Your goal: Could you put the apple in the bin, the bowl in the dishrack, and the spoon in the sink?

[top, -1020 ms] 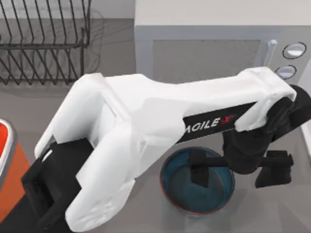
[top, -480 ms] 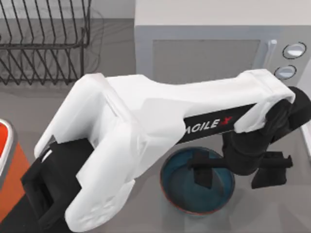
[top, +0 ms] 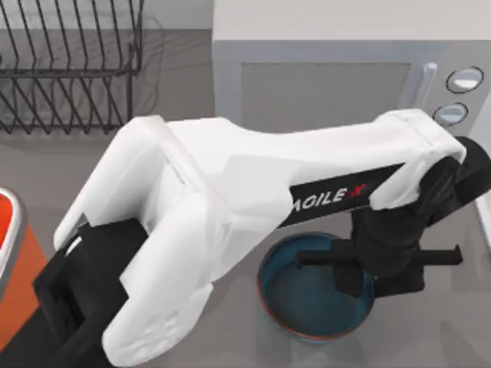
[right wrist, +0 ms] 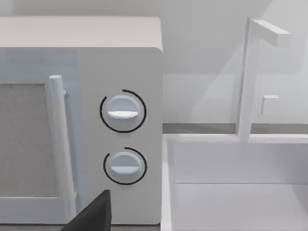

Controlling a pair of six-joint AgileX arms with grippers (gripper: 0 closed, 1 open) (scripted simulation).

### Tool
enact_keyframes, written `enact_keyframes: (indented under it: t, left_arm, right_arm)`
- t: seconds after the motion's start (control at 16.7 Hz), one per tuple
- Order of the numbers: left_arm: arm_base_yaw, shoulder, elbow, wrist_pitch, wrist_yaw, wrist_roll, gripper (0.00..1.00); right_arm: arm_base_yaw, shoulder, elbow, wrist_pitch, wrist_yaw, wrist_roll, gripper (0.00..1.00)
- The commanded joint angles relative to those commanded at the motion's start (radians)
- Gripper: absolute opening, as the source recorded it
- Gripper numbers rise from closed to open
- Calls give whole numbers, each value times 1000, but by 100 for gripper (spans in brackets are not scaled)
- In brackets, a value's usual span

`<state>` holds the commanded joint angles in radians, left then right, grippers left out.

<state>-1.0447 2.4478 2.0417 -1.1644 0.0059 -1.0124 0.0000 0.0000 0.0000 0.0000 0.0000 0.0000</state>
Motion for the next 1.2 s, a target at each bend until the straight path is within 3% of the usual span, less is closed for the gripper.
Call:
enact_keyframes:
  t: [0.12, 0.72, 1.2]
  left_arm:
    - [0, 0, 0, 0, 0, 0, 0]
    - [-1, -1, 14, -16, 0, 0, 0]
    - [-2, 22, 387, -361, 0, -4, 0]
  right_arm:
    - [0, 0, 0, 0, 0, 0, 100]
    - [0, 0, 0, 0, 0, 0, 100]
    - [0, 0, 0, 0, 0, 0, 100]
